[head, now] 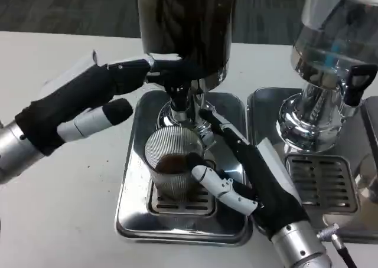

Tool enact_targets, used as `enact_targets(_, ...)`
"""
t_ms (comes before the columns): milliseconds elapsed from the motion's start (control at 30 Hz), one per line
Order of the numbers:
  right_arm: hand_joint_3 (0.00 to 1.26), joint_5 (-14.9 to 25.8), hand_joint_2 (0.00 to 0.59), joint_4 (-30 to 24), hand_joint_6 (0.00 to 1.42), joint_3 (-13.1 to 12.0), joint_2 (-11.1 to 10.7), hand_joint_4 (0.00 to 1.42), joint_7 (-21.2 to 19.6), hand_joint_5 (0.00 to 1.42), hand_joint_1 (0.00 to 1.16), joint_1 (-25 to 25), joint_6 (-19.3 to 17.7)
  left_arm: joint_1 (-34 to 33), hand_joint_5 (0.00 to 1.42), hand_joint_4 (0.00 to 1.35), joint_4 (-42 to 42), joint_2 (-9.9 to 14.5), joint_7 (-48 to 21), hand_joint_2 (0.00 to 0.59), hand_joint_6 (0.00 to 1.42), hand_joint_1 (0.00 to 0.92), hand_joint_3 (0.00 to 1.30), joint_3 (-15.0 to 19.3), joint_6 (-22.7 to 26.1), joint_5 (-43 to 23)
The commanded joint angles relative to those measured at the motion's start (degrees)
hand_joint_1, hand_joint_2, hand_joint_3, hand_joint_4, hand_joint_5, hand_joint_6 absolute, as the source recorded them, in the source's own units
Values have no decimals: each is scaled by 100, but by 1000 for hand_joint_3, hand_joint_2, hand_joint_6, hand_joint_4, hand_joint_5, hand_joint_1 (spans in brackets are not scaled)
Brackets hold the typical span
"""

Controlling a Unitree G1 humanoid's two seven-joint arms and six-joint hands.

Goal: Grasp the cup under the faucet to collect the drink, then remove the cup.

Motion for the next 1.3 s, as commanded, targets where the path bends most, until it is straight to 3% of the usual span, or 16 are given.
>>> enact_targets(33,128,65,255,129,18,22,41,80,15,86,365,-83,-140,90,121,152,19,50,112,79,260,0,287,193,-5,-97)
enact_targets(667,103,114,257,347,18,100,28,77,100,79,366,-266,-180,798,131,173,206,199,318,80,275,0,286,663,76,-130)
enact_targets(900,2,-4,245,457,0,144,-37,0,114,25,372,-381,-176,1130,132,174,282,180,432,93,276,0,291,740,30,-116)
enact_targets(1300,0,77,234,779,0,112,50,0,88,0,388,-516,-272,1434,133,183,386,184,524,100,276,0,299,821,-28,-82)
